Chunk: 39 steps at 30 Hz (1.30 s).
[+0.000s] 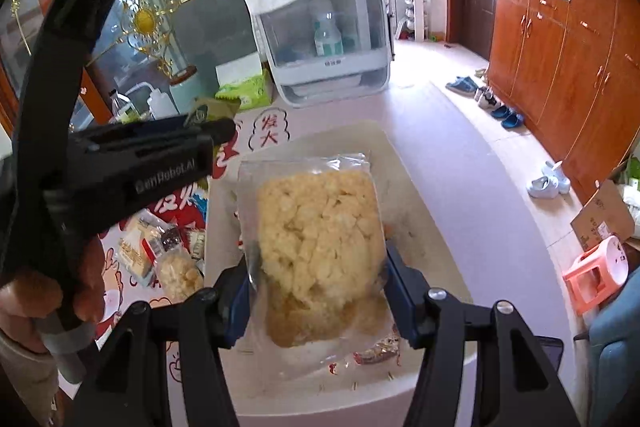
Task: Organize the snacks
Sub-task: 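Carry both packs into the white tray and open both tools, then move both tools back over the remaining snacks on the table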
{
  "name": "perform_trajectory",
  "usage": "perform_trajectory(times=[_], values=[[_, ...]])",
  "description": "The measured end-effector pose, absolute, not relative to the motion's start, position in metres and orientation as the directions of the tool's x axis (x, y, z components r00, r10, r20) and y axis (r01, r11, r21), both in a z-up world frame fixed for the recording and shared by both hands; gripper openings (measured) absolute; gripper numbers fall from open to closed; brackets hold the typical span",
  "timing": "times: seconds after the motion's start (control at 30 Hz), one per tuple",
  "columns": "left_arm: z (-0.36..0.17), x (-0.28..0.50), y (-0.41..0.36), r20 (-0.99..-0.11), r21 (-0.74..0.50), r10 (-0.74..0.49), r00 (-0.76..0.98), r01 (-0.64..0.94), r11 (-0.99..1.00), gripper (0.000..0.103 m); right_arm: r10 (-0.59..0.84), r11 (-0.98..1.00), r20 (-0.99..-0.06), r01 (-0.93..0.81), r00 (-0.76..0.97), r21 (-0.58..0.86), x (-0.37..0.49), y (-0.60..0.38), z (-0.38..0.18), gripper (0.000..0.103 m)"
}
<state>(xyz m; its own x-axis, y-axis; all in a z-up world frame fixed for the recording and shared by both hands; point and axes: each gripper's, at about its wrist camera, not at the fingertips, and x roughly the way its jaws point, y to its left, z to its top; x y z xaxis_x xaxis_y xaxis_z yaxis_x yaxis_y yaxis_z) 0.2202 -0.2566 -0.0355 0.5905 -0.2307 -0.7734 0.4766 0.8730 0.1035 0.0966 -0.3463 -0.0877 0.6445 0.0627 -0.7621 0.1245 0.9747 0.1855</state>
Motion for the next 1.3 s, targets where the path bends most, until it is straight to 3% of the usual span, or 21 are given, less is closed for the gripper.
perform_trajectory(times=[0.03,0.1,0.2,0.57,0.93,1.3], values=[[-0.040,0.221,-0.257,-0.784,0.106,-0.223,0.579,0.479,0.871,0.044,0.069,0.974,-0.772,0.124,0.631,0.188,0.100,-0.346,-0.094,0.059],[-0.049,0.221,-0.258,-0.800,0.121,-0.194,0.568,0.469,0.875,0.077,0.071,0.974,-0.788,0.128,0.612,0.187,0.102,-0.346,-0.102,0.059],[-0.058,0.214,-0.256,-0.798,0.152,-0.164,0.580,0.456,0.877,0.087,0.082,0.967,-0.807,0.148,0.585,0.206,0.103,-0.349,-0.112,0.060],[-0.068,0.193,-0.215,-0.827,0.115,-0.137,0.545,0.403,0.908,0.090,0.106,0.962,-0.802,0.144,0.587,0.232,0.088,-0.342,-0.107,0.060],[-0.036,0.134,-0.161,-0.766,0.174,-0.132,0.629,0.401,0.899,0.090,0.072,0.971,-0.785,0.138,0.615,0.196,0.074,-0.313,-0.084,0.060],[0.001,0.120,-0.082,-0.742,0.155,-0.153,0.652,0.389,0.908,0.090,0.066,0.969,-0.709,0.125,0.702,0.214,0.071,-0.267,-0.033,0.060]])
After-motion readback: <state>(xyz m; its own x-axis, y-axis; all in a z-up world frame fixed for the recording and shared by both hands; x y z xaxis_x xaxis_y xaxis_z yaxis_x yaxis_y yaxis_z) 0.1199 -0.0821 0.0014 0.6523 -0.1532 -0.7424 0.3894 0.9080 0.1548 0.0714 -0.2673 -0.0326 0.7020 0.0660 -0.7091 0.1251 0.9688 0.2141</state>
